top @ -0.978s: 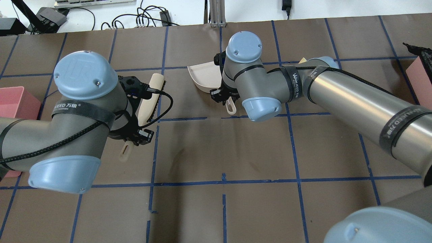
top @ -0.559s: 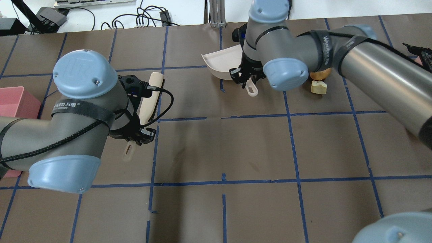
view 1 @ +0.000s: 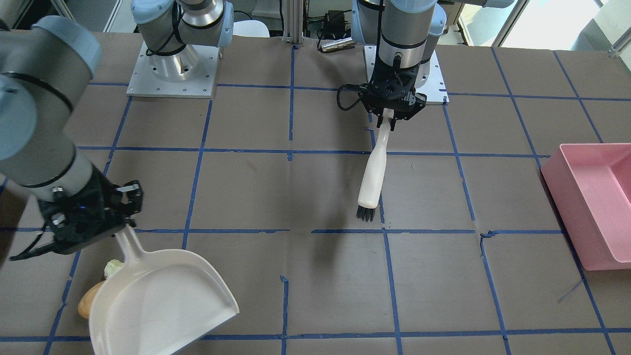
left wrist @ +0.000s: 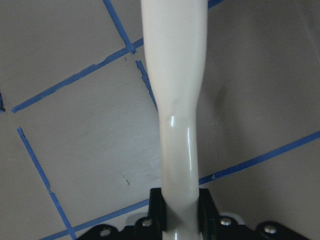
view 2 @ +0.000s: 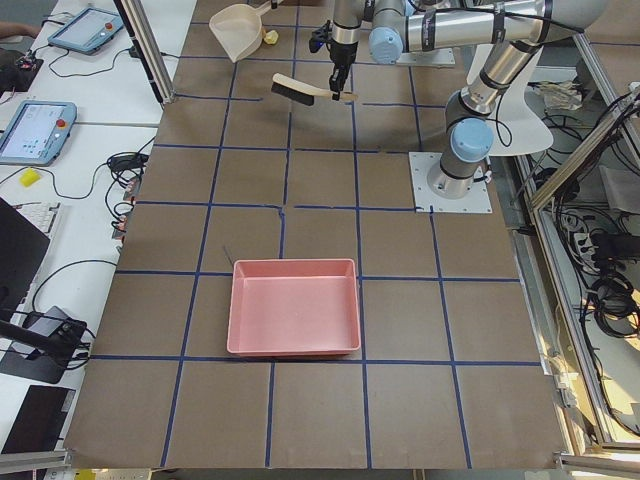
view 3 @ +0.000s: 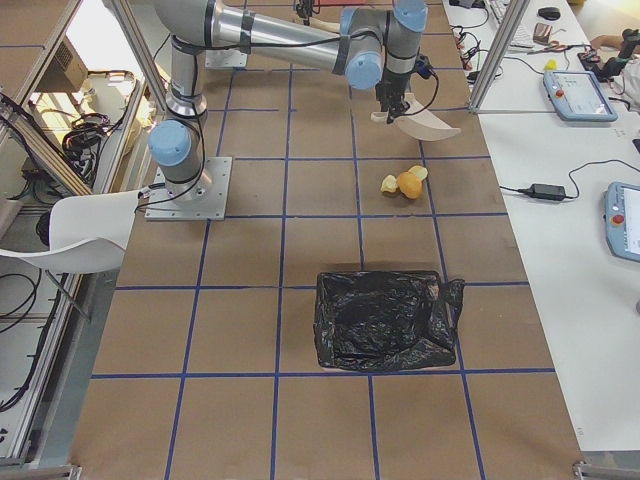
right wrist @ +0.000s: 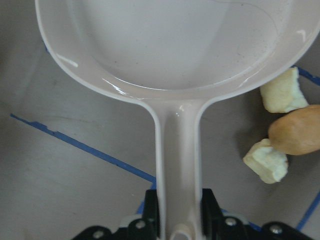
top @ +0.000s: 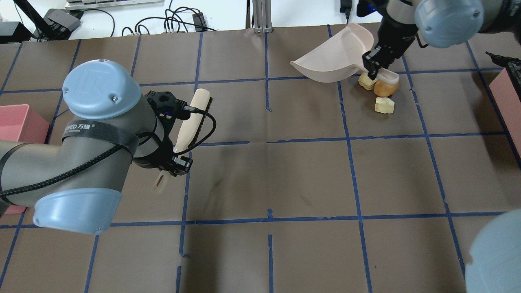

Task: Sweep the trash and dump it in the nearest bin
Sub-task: 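Carry the dustpan with the right gripper beside the trash pile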

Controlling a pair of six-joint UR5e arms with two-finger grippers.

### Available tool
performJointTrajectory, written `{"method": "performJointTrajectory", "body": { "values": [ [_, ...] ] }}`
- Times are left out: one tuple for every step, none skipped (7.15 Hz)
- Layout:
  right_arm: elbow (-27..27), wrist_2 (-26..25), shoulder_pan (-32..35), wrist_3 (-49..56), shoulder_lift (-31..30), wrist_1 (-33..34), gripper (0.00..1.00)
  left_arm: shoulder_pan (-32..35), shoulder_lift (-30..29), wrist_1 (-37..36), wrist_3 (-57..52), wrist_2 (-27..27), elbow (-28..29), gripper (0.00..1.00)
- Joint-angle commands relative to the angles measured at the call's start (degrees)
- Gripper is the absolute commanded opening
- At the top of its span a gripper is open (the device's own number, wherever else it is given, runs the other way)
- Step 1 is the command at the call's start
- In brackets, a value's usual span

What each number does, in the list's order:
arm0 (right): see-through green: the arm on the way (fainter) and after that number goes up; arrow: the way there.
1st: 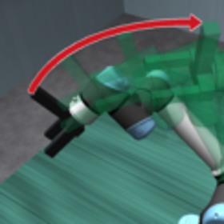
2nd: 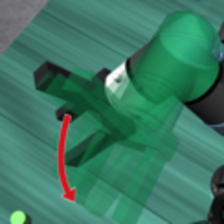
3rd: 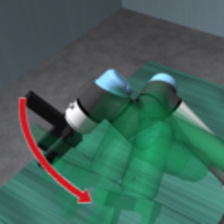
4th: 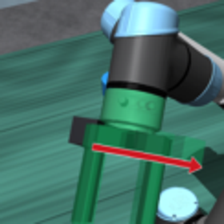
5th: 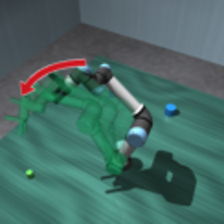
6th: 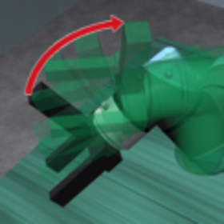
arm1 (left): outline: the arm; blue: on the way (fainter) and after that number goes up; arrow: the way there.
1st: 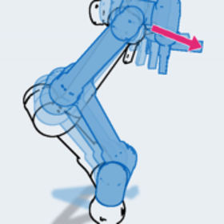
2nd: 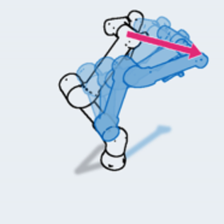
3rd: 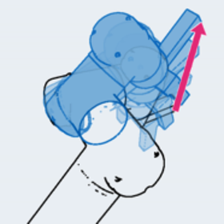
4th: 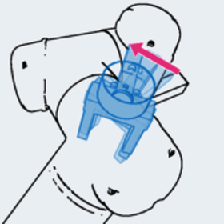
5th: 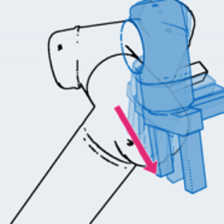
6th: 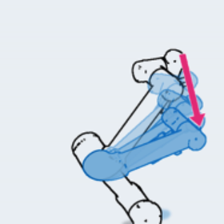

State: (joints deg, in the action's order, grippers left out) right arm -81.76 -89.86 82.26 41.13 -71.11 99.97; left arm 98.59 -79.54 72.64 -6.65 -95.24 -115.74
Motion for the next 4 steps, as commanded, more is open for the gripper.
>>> {"method": "performJointTrajectory", "body": {
  "values": [
    [3.52,-1.01,-10.67,22.22,0.79,-2.67,0.0,0.28,-0.43,0.04,3.17,1.2,0.07,0.0],
    [5.8,-3.28,-13.85,32.5,2.27,-3.2,0.0,0.54,-1.13,-0.13,3.14,2.5,0.16,0.0],
    [9.3,-3.74,-16.58,40.53,4.9,-3.12,0.0,0.81,-3.14,-1.09,5.4,4.6,1.29,0.0],
    [12.99,-3.91,-19.04,47.31,8.14,-3.03,0.0,2.9,-8.64,-2.41,8.64,5.15,5.04,0.0]
  ]
}}
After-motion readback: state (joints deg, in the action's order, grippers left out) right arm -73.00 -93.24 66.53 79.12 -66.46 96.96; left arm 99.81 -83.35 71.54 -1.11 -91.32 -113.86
